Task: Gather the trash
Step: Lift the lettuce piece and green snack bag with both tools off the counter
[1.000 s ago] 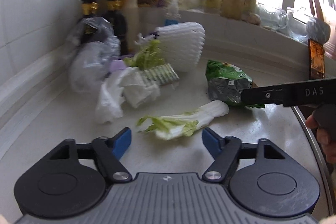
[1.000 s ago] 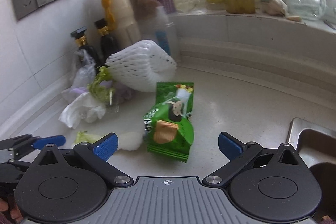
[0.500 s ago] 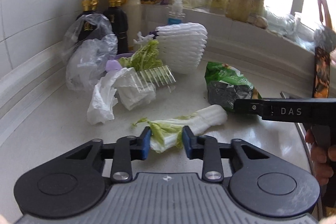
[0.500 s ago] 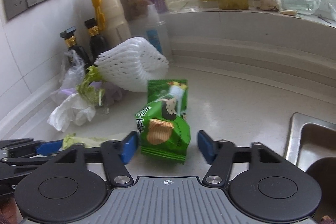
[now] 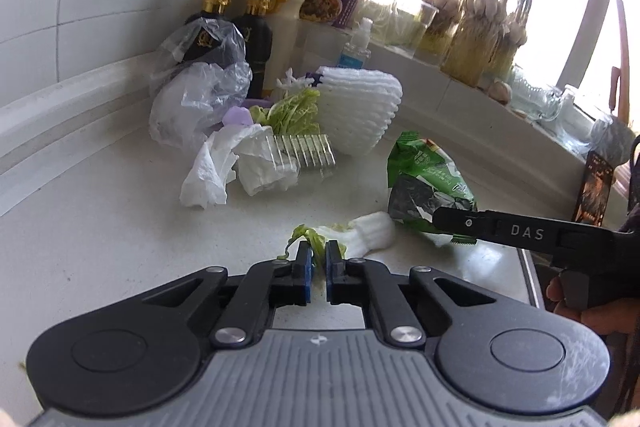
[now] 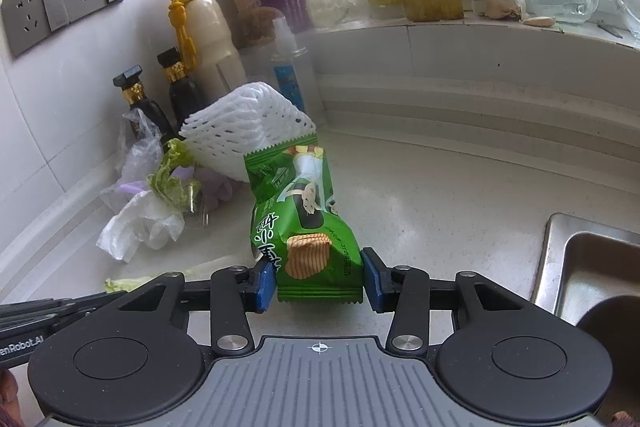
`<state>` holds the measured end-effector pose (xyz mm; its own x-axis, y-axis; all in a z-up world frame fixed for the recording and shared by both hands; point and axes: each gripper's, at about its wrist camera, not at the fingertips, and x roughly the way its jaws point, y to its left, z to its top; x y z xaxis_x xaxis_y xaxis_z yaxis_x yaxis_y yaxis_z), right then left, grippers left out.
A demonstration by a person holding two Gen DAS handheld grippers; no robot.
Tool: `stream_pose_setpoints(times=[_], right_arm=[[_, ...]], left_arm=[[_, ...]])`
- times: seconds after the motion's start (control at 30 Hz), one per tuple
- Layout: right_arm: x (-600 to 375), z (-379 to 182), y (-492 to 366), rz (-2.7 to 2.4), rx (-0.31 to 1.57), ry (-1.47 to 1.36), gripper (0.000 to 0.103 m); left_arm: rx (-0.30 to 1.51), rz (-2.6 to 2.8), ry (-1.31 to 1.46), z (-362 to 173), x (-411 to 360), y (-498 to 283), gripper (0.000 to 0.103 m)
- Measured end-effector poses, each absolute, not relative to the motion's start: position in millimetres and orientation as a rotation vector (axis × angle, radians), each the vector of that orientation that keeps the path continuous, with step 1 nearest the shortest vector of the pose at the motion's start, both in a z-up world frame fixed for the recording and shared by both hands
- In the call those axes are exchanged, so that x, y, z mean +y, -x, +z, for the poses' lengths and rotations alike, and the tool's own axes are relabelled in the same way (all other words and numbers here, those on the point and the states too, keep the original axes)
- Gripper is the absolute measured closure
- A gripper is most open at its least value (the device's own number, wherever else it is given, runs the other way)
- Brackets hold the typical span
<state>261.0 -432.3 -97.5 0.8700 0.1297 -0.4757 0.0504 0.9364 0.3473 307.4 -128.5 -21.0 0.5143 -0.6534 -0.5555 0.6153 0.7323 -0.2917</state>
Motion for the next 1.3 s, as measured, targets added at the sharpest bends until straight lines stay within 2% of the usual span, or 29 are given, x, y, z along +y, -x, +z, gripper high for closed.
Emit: stream_pose_setpoints(times=[1.3], right_arm=[[-385.4,-54.9,-227.9,0.416,0.476,-0.269,0.061]], left_arm=[[0.622,-0.548,0.175,24.2,-6.8,-223.2,0.099]])
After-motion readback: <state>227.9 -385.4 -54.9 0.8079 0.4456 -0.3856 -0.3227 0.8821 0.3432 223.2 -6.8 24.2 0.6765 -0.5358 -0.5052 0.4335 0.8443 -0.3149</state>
